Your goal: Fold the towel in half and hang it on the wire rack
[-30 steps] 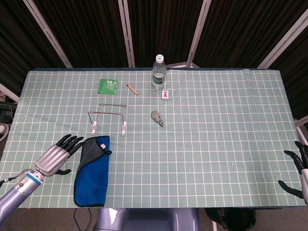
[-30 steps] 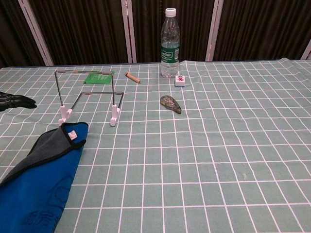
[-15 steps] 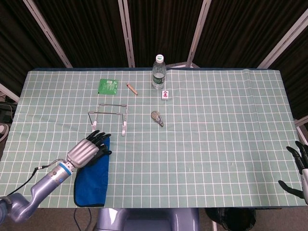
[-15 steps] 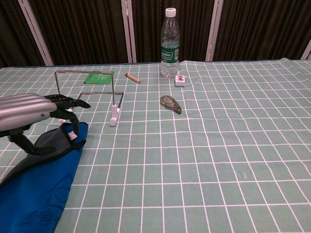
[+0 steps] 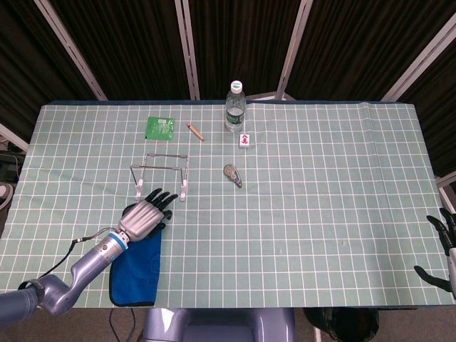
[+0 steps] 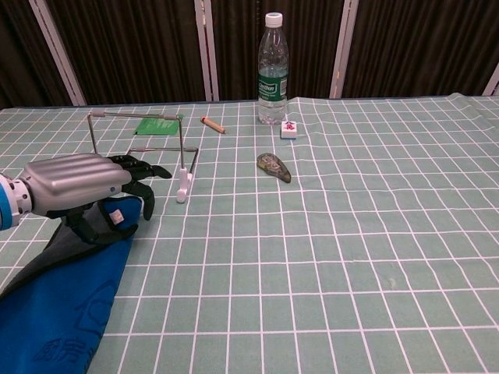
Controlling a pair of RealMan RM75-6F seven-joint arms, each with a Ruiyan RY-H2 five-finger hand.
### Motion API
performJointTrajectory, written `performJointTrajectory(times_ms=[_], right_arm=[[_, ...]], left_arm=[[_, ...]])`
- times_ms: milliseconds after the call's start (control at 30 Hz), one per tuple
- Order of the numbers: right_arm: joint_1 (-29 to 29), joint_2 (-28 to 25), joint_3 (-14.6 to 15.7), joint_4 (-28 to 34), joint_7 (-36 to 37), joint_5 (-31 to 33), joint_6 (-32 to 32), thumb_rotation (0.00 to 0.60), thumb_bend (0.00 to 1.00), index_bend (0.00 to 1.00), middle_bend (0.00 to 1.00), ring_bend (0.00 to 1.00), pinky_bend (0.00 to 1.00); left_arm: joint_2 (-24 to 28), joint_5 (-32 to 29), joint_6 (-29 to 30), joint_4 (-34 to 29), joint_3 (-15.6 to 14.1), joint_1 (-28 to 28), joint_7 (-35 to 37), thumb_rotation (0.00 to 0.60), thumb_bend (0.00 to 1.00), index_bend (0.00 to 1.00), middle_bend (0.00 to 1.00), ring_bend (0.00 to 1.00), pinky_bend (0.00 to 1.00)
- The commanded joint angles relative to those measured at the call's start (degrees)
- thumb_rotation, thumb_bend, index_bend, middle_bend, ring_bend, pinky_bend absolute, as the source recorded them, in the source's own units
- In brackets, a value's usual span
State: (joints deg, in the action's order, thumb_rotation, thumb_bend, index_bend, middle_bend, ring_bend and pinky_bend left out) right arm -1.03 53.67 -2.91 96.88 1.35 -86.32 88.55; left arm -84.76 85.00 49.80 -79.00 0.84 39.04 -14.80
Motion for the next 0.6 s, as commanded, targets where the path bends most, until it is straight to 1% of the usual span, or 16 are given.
performJointTrajectory(times_ms=[33,133,267,400,500,600], right_arm=[[0.0,0.0,-0.1,0.0,-0.1,0.1,0.0,0.6,0.0,0.12,0.0,0.0,0.0],[0.1,0.1,-0.1,0.0,-0.2,0.2,-0.1,0.6,0.0,0.12,0.0,0.0,0.0],[0.0,0.1,-0.1,-0.1,-0.1,0.4,-0.1,0.6,0.0,0.12,0.0,0.0,0.0],[0.0,0.1,-0.2,-0.1,0.0,0.4,0.0,0.6,0.0,0.12,0.0,0.0,0.0],[0.0,0.1,-0.2,-0.1,0.1,0.4,0.1,0.6,0.0,0.12,0.0,0.0,0.0],[0.0,0.1,-0.2,0.0,0.0,0.2,0.2,0.6,0.0,0.13,0.0,0.0,0.0]], left_arm=[[-0.1,-0.5,-0.4,-0.1,0.1,0.3,-0.6,0.6,0.4,0.41,0.0,0.0,0.0],[-0.2,-0.9,-0.9,-0.1,0.1,0.6,-1.2,0.6,0.42,0.47,0.0,0.0,0.0],[-0.6,-1.4,-1.6,0.2,-0.1,1.1,-1.9,0.6,0.47,0.5,0.0,0.0,0.0],[-0.8,-1.6,-1.8,0.3,-0.2,1.4,-2.6,0.6,0.49,0.59,0.0,0.0,0.0],[-0.7,-1.6,-1.5,0.3,-0.3,1.4,-3.4,0.6,0.51,0.65,0.0,0.0,0.0],[-0.1,-0.7,-0.1,0.1,-0.6,1.3,-4.3,0.6,0.51,0.68,0.0,0.0,0.0]])
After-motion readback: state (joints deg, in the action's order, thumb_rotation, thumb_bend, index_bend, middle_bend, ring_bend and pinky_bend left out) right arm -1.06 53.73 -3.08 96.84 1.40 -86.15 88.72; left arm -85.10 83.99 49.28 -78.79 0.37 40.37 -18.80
